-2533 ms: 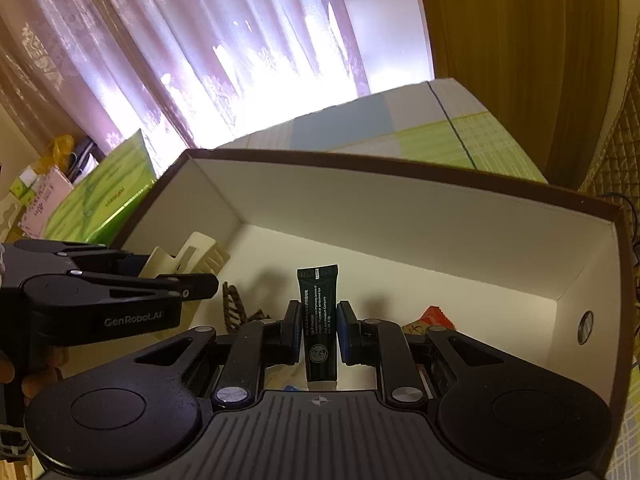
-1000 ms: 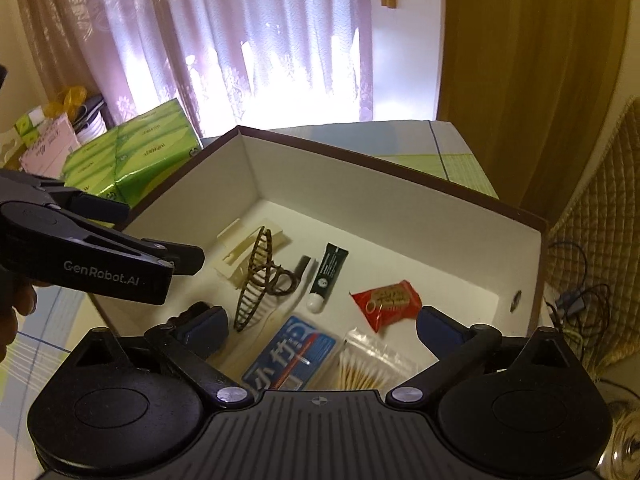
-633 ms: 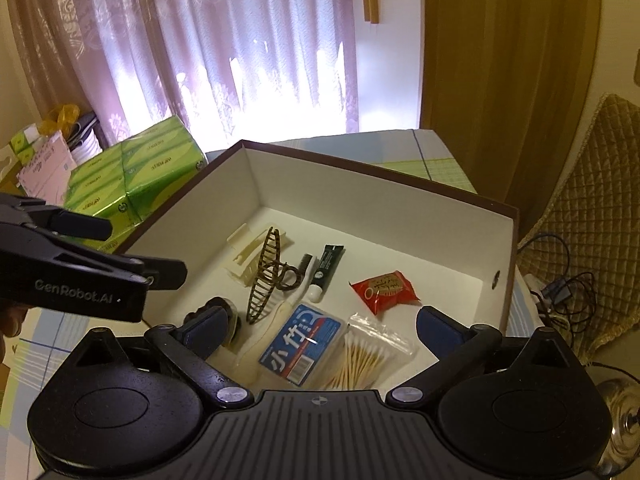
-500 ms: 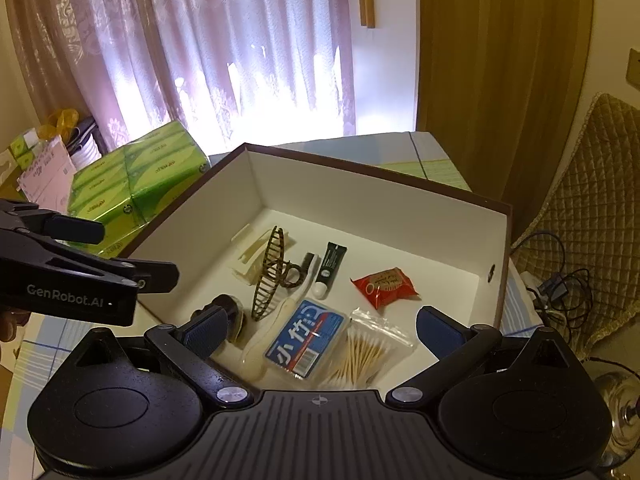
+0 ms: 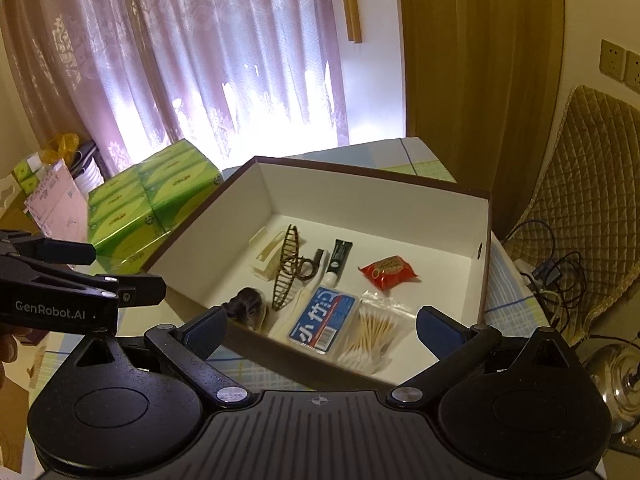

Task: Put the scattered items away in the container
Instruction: 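Lift both open tools up out of the brown box toward the pill bottle and cable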

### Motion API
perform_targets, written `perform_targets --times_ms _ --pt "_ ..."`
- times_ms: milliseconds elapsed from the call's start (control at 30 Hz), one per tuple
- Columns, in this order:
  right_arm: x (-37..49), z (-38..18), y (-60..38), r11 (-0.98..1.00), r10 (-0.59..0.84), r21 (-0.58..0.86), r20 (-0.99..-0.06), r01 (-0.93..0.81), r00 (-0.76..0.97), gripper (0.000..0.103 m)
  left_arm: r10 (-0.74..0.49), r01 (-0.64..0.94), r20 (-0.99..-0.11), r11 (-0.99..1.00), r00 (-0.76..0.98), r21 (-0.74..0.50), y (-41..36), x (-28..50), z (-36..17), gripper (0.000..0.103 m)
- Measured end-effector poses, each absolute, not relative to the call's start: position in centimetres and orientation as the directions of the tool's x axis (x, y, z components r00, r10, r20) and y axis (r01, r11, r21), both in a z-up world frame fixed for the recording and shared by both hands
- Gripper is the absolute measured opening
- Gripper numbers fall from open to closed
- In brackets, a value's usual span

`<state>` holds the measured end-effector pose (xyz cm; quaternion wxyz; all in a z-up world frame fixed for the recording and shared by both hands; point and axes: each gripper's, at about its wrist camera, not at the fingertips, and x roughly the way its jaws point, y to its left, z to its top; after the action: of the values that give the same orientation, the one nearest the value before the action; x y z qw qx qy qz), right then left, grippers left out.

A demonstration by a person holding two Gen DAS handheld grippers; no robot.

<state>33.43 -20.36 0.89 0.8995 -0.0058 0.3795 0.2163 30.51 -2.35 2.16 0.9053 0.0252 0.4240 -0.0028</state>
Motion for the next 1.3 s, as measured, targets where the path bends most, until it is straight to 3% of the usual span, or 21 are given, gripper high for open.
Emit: perform_targets --times_ms 1000,1300 --pt "29.6 -1.7 -19.4 0.888 0.409 0.17 -0.716 -0.427 0.565 0.103 0.02 -0.059 -0.798 0.998 0.603 -0.02 1.2 23.7 -1.6 0.095" --pt "28.7 -3.5 -19.5 0.849 0.481 0.217 -0.695 -0.482 0.535 0.103 0.052 -0.077 -0.799 0.997 0.599 0.007 1.8 22.5 -4.2 0.095"
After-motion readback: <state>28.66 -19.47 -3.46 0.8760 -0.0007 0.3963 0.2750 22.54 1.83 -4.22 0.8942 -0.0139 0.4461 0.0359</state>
